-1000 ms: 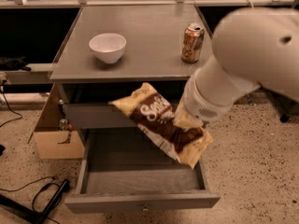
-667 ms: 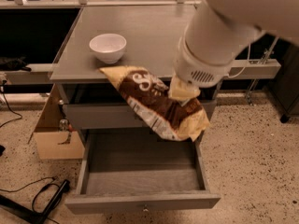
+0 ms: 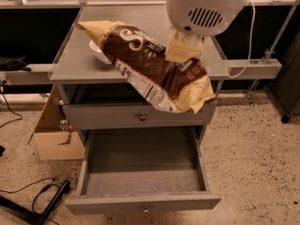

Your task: Pick brown chip bag from middle drawer and place on counter

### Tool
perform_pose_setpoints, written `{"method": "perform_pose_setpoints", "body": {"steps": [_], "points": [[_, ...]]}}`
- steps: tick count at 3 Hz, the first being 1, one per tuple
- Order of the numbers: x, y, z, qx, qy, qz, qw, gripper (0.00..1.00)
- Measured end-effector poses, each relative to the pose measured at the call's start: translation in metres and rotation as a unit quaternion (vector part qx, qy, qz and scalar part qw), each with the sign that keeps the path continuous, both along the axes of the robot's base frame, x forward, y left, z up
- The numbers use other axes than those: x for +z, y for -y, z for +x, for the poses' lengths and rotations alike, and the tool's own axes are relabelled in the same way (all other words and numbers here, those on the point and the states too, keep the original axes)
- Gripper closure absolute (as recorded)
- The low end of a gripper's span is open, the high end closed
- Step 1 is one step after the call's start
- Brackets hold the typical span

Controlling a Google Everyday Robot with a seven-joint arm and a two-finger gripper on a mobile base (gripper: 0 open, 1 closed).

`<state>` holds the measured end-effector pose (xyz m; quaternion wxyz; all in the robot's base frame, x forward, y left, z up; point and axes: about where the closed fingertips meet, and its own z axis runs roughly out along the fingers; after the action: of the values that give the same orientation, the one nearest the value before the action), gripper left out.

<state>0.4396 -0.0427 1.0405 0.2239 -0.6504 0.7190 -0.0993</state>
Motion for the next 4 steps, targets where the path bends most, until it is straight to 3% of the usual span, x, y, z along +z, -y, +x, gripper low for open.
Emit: {"method": "perform_pose_setpoints", "body": {"steps": [1, 2, 3, 4], "points": [[0.013, -0.001, 0.0, 0.007, 0.014, -0.004, 0.9999, 1.0], [0.049, 0.009, 0.036, 0.042, 0.049, -0.042, 0.997, 1.0], [0.068, 0.02, 0.1, 0.088, 0.067, -0.105, 0.9882, 1.0], [0.067, 0.021, 0.174, 0.127, 0.078, -0.141, 0.9787, 1.0]]}}
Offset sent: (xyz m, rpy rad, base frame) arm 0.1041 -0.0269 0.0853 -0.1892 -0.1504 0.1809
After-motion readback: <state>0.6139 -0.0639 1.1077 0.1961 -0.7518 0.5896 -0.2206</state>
